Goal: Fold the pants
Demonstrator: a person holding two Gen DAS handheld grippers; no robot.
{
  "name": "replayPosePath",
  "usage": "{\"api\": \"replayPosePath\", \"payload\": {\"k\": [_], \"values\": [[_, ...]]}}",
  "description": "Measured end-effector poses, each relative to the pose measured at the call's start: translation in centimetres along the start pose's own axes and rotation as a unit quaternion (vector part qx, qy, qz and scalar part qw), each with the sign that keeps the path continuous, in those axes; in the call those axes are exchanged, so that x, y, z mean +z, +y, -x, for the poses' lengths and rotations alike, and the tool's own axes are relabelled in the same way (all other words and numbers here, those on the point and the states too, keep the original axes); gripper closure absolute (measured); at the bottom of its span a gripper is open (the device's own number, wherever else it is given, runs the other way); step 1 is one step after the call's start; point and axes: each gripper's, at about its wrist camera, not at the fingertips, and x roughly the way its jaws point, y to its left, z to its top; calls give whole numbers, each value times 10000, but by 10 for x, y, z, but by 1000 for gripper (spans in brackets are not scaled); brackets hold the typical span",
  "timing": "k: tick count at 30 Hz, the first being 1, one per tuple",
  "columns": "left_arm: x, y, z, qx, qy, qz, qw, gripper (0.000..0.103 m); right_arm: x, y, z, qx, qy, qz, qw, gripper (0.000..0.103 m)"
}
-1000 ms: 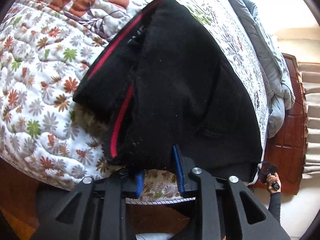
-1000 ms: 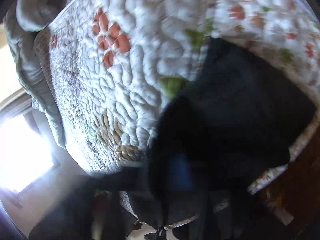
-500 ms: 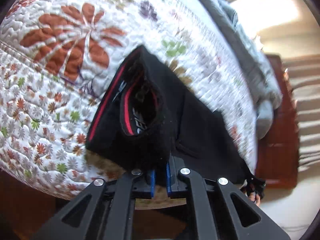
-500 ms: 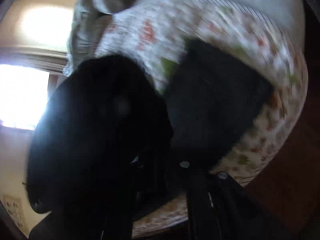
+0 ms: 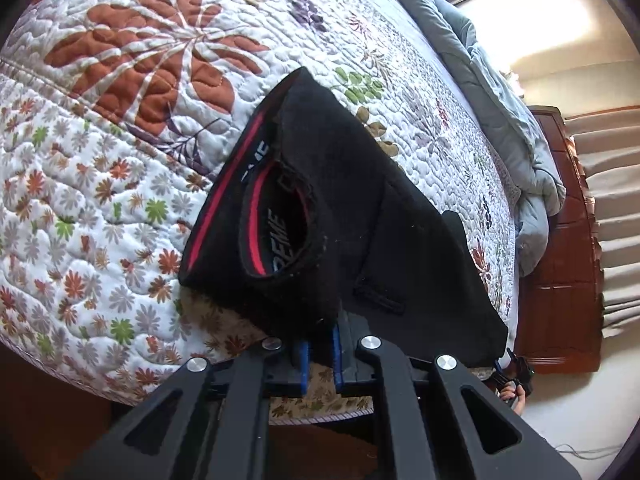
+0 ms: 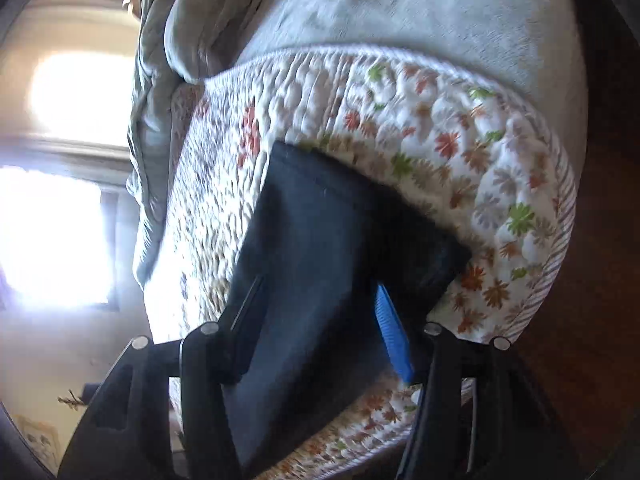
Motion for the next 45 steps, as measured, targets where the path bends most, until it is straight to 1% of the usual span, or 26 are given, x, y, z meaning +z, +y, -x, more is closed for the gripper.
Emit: {"api": "replayPosePath", "payload": {"k": [1, 2, 3, 4, 5, 6, 7, 9, 11, 13, 15, 16, 17, 19, 21, 29, 32, 34, 36, 37, 38, 39, 40, 41, 43, 45], "values": [[-1, -1, -1, 14, -34, -34, 10000, 95, 1, -4, 0, 98, -54, -82, 9999, 49], [-2, 1, -1, 29, -50, -28, 10000, 95, 3, -8, -1, 182, -107, -142, 9997, 53], [-2, 2, -1, 64, -73, 14, 10000, 95, 5, -10, -2, 239, -123, -206, 9994, 68], [-4, 5, 1, 61, -101, 54, 9999, 95, 5, -11, -5, 202, -79, -232, 9995, 81], [-4, 6, 2, 71, -134, 80, 9999, 96, 4, -10, -7, 175, -67, -197, 9996, 97], [-4, 5, 3, 93, -179, 77, 9998, 96, 4, -5, -6, 178, -101, -108, 9997, 98], [-3, 5, 5, 80, -220, 110, 9997, 97, 4, 8, -4, 174, -234, 122, 9995, 99], [-1, 6, 9, 34, -286, 235, 9993, 97, 6, 15, 4, 268, -344, 299, 9986, 99], [4, 8, 15, -124, -317, 361, 9988, 97, 6, 19, 16, 370, -438, 391, 9976, 99], [7, 11, 17, -127, -345, 411, 9985, 97, 2, 12, 16, 211, -322, 488, 9981, 99], [10, 22, 12, -162, -253, 563, 9980, 97, 0, -7, 0, -145, -101, 473, 9987, 99], [10, 28, 9, -154, -200, 664, 9975, 97, 0, -17, -3, -226, -36, 352, 9991, 99], [10, 31, 8, -178, -173, 701, 9972, 97, -2, -21, -1, -143, -57, 269, 9995, 99], [8, 32, 10, -223, -193, 672, 9973, 97, -6, -17, 9, -4, -174, 378, 9991, 99], [8, 32, 11, -236, -211, 652, 9974, 97, -8, -14, 15, -70, -222, 520, 9984, 99], [7, 43, -1, -82, -123, 625, 9979, 97, -8, -36, -2, -278, -63, 339, 9990, 99], [6, 42, -2, 18, -147, 428, 9990, 97, -7, -39, -1, -172, -6, 294, 9994, 98], [4, 37, -1, 131, -149, 249, 9995, 96, -6, -46, 9, -63, -18, 150, 9999, 97], [3, 31, 5, 260, -205, 85, 9994, 90, -3, -53, 29, 28, -324, -29, 9995, 83], [1, 27, 9, 383, -260, -13, 9989, 86, -2, -54, 34, 27, -438, -66, 9990, 79], [-2, 21, 16, 621, -360, -134, 9973, 77, -1, -55, 46, -57, -647, -74, 9979, 78], [-6, 16, 24, 945, -505, -266, 9939, 60, -2, -54, 52, -69, -732, -48, 9973, 78], [-10, 11, 33, 1312, -695, -396, 9881, 53, -3, -49, 59, -98, -810, 41, 9967, 78], [-14, 7, 40, 1547, -879, -462, 9830, 46, -6, -42, 63, -143, -860, 187, 9960, 78], [-22, 2, 58, 1771, -1276, -496, 9746, 44, -15, -18, 64, -137, -902, 642, 9938, 78], [-28, -5, 68, 1727, -1571, -579, 9706, 37, -24, 4, 56, -10, -830, 1041, 9911, 78]]}}
